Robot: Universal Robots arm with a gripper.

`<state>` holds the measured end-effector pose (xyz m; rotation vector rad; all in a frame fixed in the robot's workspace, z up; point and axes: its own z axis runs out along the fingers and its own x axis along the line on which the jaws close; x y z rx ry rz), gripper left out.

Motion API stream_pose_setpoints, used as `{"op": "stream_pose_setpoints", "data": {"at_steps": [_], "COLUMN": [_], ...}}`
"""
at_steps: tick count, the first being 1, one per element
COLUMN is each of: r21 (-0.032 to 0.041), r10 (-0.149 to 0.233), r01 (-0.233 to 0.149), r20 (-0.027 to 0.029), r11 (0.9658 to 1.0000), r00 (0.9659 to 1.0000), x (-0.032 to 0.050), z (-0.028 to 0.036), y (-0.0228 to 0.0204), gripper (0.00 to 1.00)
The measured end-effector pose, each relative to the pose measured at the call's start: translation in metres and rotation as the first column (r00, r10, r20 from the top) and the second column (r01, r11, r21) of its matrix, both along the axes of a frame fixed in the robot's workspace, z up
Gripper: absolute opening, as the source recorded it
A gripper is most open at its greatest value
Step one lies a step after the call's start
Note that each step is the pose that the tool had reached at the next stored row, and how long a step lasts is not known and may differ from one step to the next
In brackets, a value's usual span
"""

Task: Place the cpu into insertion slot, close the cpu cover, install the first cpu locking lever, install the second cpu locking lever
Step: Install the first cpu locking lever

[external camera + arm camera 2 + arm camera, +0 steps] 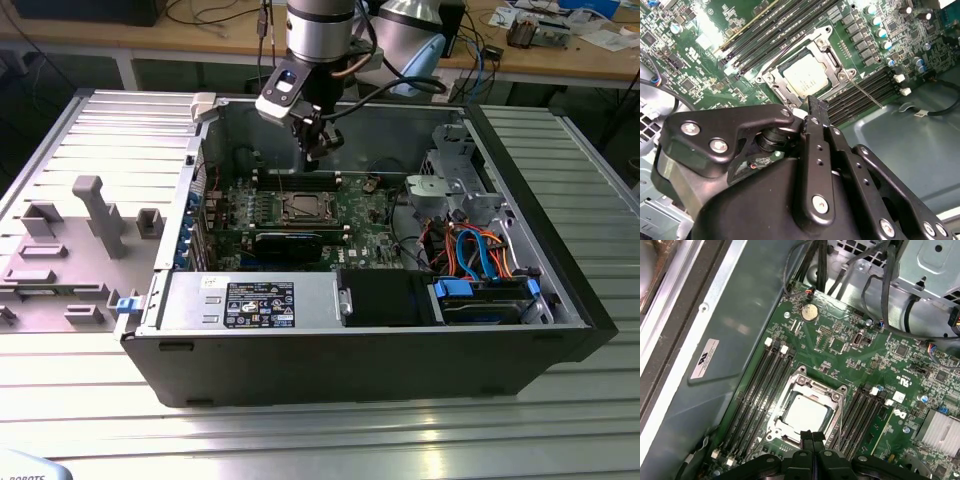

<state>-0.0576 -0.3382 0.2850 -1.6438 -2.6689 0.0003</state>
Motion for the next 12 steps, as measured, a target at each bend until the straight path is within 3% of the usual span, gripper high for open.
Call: {"op": "stream_pose_setpoints", "data": {"at_steps": [2,5,6,12], "r21": [0.0,0.0,-0.0001,-0.0001], "r10": [0.027,0.127,0.14,0.153], "r01": [-0.027,-0.127,-0.14,-0.153], "r20": [-0.0001,-0.0001,0.0,0.0002], "r11": [0.9996,0.992,0.9902,0.9882], "r00": [0.9996,0.992,0.9902,0.9882], "x": [0.0,-0.0001,-0.0009,-0.0022], "z": [0.0,0.0,0.0,0.0], "y": [0.0,0.0,0.0001,0.0], "gripper": [0.11,0.11,0.11,0.11]}}
